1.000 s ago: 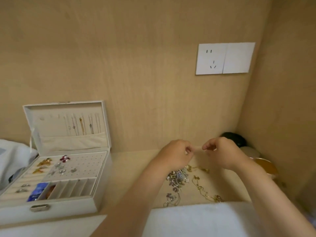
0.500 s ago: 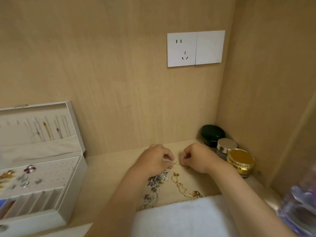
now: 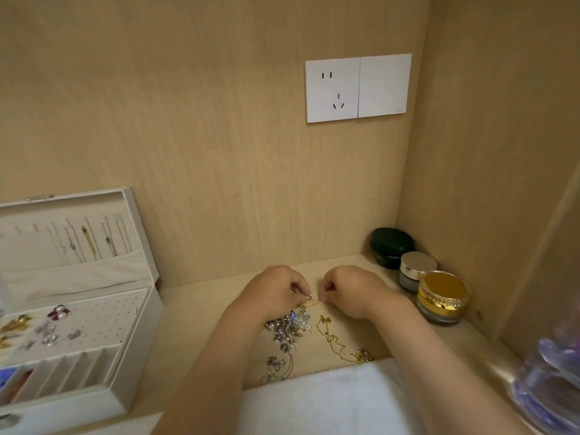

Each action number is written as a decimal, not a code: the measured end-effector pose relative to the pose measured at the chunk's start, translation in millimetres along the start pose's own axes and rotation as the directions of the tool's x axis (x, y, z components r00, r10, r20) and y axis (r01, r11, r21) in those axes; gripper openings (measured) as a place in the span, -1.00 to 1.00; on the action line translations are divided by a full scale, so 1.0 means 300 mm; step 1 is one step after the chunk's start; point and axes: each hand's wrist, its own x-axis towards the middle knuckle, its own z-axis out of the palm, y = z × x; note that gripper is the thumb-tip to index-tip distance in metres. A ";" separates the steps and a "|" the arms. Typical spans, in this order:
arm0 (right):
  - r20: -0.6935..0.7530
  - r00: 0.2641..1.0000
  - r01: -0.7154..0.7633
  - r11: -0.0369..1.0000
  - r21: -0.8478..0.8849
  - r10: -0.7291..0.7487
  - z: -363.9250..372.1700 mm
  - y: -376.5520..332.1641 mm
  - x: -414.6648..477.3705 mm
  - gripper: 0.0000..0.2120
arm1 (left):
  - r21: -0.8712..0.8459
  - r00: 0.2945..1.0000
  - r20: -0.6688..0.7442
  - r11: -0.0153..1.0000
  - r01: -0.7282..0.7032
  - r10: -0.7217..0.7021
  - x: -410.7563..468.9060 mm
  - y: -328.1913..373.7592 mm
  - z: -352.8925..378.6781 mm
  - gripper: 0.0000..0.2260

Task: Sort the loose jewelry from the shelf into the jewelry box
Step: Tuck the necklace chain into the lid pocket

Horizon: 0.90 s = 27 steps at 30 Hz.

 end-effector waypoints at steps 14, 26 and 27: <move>-0.176 0.984 0.109 0.761 0.640 0.007 0.008 -0.024 0.018 -0.79 | -0.531 0.994 -0.038 0.844 0.070 -0.105 -0.026 0.043 -0.021 -0.93; -0.222 0.973 0.148 0.568 0.809 0.063 -0.006 -0.057 0.020 -0.82 | -0.283 0.971 -0.235 0.959 -0.035 -0.034 -0.018 0.063 -0.109 -0.84; -0.219 0.973 0.144 0.559 0.817 0.068 -0.007 -0.062 0.018 -0.82 | -0.224 0.970 -0.242 0.974 -0.032 -0.024 -0.020 0.067 -0.116 -0.84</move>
